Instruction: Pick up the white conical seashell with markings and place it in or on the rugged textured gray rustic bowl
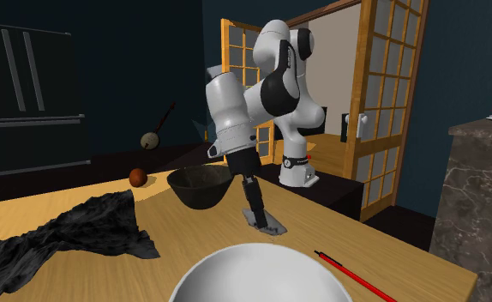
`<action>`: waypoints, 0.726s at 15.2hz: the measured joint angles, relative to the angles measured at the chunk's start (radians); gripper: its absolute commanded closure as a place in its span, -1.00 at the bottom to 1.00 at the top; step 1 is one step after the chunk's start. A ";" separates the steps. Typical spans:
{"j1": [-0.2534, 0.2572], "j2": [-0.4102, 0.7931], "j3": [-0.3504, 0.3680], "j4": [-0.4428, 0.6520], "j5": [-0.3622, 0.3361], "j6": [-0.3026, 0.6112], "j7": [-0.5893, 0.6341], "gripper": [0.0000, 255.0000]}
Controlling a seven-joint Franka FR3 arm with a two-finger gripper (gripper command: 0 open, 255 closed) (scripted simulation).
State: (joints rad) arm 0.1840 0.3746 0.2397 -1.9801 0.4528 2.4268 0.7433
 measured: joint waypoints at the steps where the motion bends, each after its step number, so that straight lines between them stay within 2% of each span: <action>1: -0.001 -0.009 -0.001 0.003 -0.002 -0.011 0.004 1.00; 11: -0.004 -0.091 -0.006 0.029 -0.021 -0.113 0.050 1.00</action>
State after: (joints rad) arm 0.1800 0.2833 0.2335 -1.9516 0.4317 2.3133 0.7932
